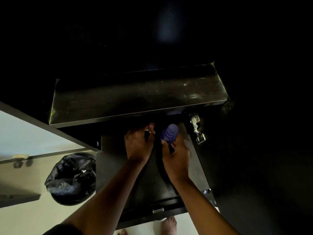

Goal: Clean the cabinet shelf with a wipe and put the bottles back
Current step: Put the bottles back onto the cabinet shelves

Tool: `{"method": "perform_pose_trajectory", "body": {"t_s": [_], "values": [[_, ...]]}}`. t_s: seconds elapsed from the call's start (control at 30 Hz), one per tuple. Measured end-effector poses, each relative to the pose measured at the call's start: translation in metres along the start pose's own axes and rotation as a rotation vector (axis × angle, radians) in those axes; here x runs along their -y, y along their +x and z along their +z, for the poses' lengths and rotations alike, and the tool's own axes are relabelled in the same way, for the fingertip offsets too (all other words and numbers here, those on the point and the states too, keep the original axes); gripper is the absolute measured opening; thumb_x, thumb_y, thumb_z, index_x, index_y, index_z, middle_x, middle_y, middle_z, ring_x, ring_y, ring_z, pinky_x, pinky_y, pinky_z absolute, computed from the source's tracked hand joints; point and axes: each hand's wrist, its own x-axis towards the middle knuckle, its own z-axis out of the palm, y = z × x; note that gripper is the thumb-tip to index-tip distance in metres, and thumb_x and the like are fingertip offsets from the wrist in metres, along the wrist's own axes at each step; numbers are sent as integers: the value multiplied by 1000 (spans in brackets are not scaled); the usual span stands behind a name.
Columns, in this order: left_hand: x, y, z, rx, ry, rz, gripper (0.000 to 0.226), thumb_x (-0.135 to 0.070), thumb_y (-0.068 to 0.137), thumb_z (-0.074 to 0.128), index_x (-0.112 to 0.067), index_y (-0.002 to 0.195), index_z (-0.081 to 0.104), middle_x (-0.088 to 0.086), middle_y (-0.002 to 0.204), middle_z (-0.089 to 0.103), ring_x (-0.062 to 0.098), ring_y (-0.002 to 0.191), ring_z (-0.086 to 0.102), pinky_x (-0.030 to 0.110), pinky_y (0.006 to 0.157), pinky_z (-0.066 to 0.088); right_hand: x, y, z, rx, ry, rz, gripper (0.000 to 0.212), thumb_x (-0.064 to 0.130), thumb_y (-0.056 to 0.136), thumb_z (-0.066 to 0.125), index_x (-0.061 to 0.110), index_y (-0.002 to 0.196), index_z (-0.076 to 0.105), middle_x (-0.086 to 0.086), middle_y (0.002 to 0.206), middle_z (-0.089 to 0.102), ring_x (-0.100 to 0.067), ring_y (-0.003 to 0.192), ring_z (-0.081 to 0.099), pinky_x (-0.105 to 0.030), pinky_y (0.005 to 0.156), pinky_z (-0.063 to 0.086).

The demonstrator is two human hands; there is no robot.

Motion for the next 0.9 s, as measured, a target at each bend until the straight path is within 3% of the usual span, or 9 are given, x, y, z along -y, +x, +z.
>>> {"method": "perform_pose_trajectory", "body": {"t_s": [0.1, 0.2, 0.33, 0.4, 0.5, 0.6, 0.67, 0.77, 0.9], "values": [[-8, -8, -6, 15, -25, 8, 40, -58, 96, 52, -32, 122, 69, -3, 122, 73, 20, 119, 66, 46, 105, 50, -3, 1, -3, 24, -6, 16, 42, 25, 98, 68, 27, 138, 55, 6, 135, 66, -9, 128, 61, -39, 107, 54], [-20, -26, -23, -14, -77, -11, 47, -36, 91, 74, -23, 135, 64, 4, 132, 69, 26, 126, 62, 49, 109, 48, 3, -5, -12, 40, 19, 37, 39, 23, 97, 69, 29, 134, 57, 9, 132, 66, -6, 126, 61, -41, 106, 54], [-35, -67, -61, -72, -191, 53, 42, -20, 88, 71, -28, 129, 67, -2, 126, 70, 23, 116, 65, 45, 101, 53, 31, -24, -33, 28, 66, 41, 38, 18, 95, 72, 32, 129, 62, 11, 124, 70, -9, 119, 66, -41, 99, 57], [-46, -88, -89, -99, -209, 114, 38, -23, 86, 63, -30, 123, 69, -7, 123, 69, 20, 114, 64, 38, 100, 52, 53, -34, -46, 19, 65, 46, 35, 20, 93, 74, 39, 120, 63, 15, 117, 72, -5, 113, 68, -29, 97, 56], [-64, -108, -134, -246, -156, 261, 35, -23, 85, 61, -25, 119, 73, -4, 121, 66, 22, 111, 62, 24, 101, 43, 94, -41, -67, -31, 21, 17, 23, 44, 87, 67, 44, 110, 64, 21, 101, 70, -1, 100, 69, -9, 86, 50], [-82, -106, -173, -387, -78, 396, 38, -22, 85, 69, -18, 123, 73, 6, 128, 63, 30, 120, 60, 43, 105, 46, 136, -37, -88, -58, 51, -31, 35, 53, 80, 61, 34, 109, 70, 19, 101, 70, 1, 96, 68, -14, 85, 52], [-94, -96, -194, -406, 21, 433, 44, -27, 89, 63, -15, 130, 69, 10, 137, 61, 34, 132, 55, 52, 111, 44, 163, -29, -97, -35, 31, -76, 26, 42, 86, 68, 31, 110, 70, 18, 103, 70, -2, 99, 69, -15, 87, 52], [-106, -81, -216, -294, 191, 397, 60, -38, 89, 51, -11, 142, 61, 13, 147, 57, 35, 141, 49, 56, 119, 38, 206, -11, -106, -50, 76, -93, 23, 21, 88, 77, 31, 107, 70, 16, 101, 72, -1, 97, 68, -17, 84, 51], [-110, -74, -229, -154, 289, 327, 70, -45, 83, 46, -10, 141, 62, 15, 145, 60, 38, 136, 55, 57, 115, 43, 243, 21, -102, 6, 10, -156, 29, 19, 86, 80, 28, 111, 69, 11, 102, 73, -4, 94, 69, -21, 82, 55]]}}
